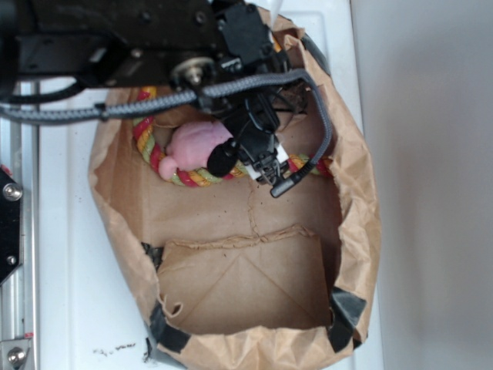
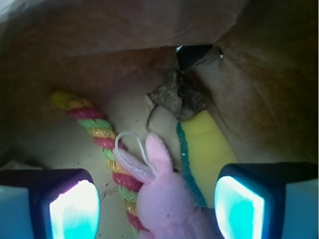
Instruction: Grab the rock.
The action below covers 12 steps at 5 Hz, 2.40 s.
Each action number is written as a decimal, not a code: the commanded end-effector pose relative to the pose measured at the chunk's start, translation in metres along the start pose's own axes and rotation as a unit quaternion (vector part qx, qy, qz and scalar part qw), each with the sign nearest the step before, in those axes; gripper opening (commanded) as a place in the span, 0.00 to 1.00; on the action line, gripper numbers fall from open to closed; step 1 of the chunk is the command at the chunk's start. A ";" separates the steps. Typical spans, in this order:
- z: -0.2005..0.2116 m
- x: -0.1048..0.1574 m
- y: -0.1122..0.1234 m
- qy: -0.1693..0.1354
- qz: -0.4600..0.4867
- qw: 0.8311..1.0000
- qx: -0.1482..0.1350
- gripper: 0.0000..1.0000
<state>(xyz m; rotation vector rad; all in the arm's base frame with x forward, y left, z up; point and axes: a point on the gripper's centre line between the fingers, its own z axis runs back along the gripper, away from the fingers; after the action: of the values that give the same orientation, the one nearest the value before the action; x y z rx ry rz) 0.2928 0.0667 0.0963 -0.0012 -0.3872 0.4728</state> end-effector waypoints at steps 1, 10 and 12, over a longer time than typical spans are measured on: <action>-0.005 0.014 -0.013 -0.043 0.071 0.996 0.038 1.00; -0.005 0.050 0.033 -0.092 0.100 0.990 0.046 1.00; -0.006 0.060 0.029 -0.101 0.095 0.989 0.044 1.00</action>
<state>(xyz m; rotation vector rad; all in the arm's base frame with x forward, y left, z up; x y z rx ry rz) 0.3202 0.1104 0.0862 0.1024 -0.4957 0.6704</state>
